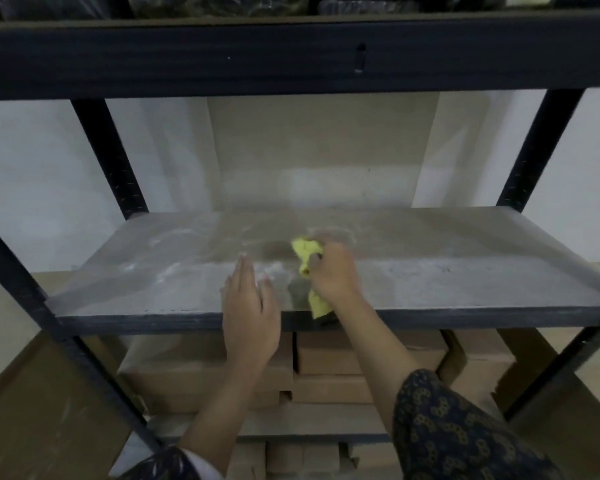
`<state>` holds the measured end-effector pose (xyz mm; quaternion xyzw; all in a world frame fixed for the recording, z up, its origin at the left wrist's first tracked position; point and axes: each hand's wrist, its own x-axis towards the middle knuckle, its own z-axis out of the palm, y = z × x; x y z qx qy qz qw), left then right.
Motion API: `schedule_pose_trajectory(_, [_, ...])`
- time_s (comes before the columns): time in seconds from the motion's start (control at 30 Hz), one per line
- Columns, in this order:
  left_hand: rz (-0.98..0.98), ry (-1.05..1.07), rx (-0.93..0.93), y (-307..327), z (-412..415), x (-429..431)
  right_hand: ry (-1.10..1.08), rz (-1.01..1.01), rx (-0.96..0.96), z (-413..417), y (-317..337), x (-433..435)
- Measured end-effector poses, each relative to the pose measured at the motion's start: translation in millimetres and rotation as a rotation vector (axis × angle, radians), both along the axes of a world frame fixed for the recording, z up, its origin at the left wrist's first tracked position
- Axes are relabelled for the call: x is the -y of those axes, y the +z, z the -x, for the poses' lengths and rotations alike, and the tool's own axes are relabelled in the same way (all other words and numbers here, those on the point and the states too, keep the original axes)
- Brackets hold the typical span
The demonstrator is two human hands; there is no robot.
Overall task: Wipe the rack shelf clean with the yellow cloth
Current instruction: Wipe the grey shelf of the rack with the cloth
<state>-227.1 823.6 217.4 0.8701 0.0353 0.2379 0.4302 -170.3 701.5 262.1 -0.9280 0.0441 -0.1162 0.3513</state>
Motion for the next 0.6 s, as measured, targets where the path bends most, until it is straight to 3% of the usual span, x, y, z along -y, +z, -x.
schedule_pose_trajectory(0.1, [0.059,-0.1,0.079,29.3,-2.8,25.8,-0.195,0.116,0.01,6.1,-2.3,44.2])
schedule_pose_trajectory(0.17, [0.051,-0.144,0.056,40.7,-5.2,42.8,-0.165,0.206,-0.095,7.5,-12.2,45.3])
schedule_pose_trajectory(0.2, [0.044,-0.157,0.041,43.0,-7.7,50.1,-0.096,0.159,-0.112,7.4,-14.6,39.9])
schedule_pose_trajectory(0.27, [0.006,-0.182,-0.011,44.7,-13.2,65.2,0.069,-0.136,-0.107,8.0,-10.3,34.1])
schedule_pose_trajectory(0.33, [-0.074,-0.226,-0.083,40.8,-22.3,82.3,0.064,-0.351,-0.089,6.9,0.5,50.7])
schedule_pose_trajectory(0.37, [-0.126,-0.255,-0.117,37.8,-27.7,91.3,0.01,-0.345,-0.043,5.0,4.0,66.1])
schedule_pose_trajectory(0.47, [-0.432,-0.258,-0.244,28.0,-42.5,118.1,-0.165,0.002,0.05,-3.0,-2.1,121.8])
schedule_pose_trajectory(0.53, [-0.635,-0.19,-0.351,21.6,-50.0,128.4,-0.183,0.204,-0.054,-6.2,-6.1,148.3])
schedule_pose_trajectory(0.6, [-0.748,-0.159,-0.329,13.9,-56.2,130.8,-0.177,0.319,-0.139,-10.1,-11.6,165.9])
